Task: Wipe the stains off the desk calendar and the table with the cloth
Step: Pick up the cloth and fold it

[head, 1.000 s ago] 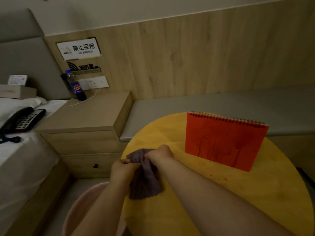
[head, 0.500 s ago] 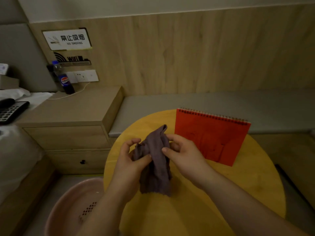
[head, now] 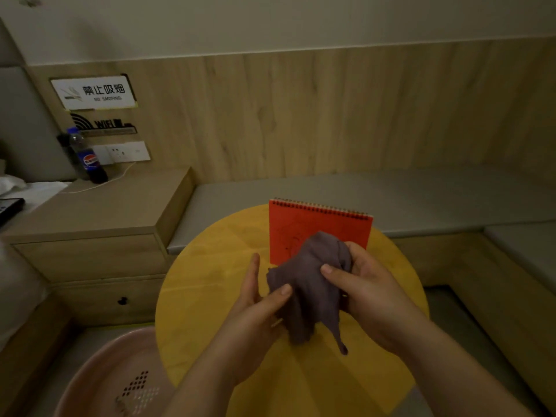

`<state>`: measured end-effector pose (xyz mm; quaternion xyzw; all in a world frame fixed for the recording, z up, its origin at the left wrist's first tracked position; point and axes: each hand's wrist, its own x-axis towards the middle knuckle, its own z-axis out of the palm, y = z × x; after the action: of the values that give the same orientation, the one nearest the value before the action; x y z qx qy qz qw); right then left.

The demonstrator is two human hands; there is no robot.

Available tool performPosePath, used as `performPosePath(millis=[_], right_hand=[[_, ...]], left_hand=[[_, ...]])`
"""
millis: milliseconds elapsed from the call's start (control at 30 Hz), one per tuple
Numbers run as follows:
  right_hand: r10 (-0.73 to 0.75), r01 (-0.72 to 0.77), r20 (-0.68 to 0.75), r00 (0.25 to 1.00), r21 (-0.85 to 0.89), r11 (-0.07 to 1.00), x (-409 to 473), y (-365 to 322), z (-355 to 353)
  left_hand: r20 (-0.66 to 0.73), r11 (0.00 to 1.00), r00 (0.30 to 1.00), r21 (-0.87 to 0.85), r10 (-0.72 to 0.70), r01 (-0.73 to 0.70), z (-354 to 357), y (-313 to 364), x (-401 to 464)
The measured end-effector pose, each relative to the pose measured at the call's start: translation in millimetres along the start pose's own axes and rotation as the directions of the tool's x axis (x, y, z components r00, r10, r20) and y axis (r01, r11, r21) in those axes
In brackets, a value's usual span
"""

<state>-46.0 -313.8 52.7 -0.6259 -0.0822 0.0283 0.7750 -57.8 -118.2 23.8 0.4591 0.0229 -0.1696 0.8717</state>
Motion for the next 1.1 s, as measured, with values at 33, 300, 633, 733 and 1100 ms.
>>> performPosePath(millis=[33, 300, 633, 733, 1100], right_hand=[[0.021, -0.021, -0.007, 1.0, 0.009, 1.0, -4, -2, -5], [-0.005, -0.021, -0.254, 0.967, -0.102, 0.995, -33, -6, -38], [-0.227, 0.042, -0.328, 0.917, -0.488, 0.872, -54, -16, -63], [-0.022, -0.078, -0.29, 0.957, -0.329, 0.941, -61, -15, -65], [0.362, -0.228, -0.162, 0.918, 0.533, 0.815, -70, 35, -60]], left_hand=[[0.045, 0.999, 0.999, 0.022, 0.027, -0.028, 5, 0, 0], [0.043, 0.846, 0.98, 0.499, 0.193, -0.189, 37, -7, -1], [0.225, 0.563, 0.927, 0.743, 0.3, -0.362, 61, 7, -7], [0.233, 0.798, 0.946, 0.514, 0.225, -0.316, 67, 5, -3], [0.113, 0.758, 0.979, 0.619, 0.172, -0.205, 46, -30, 38]])
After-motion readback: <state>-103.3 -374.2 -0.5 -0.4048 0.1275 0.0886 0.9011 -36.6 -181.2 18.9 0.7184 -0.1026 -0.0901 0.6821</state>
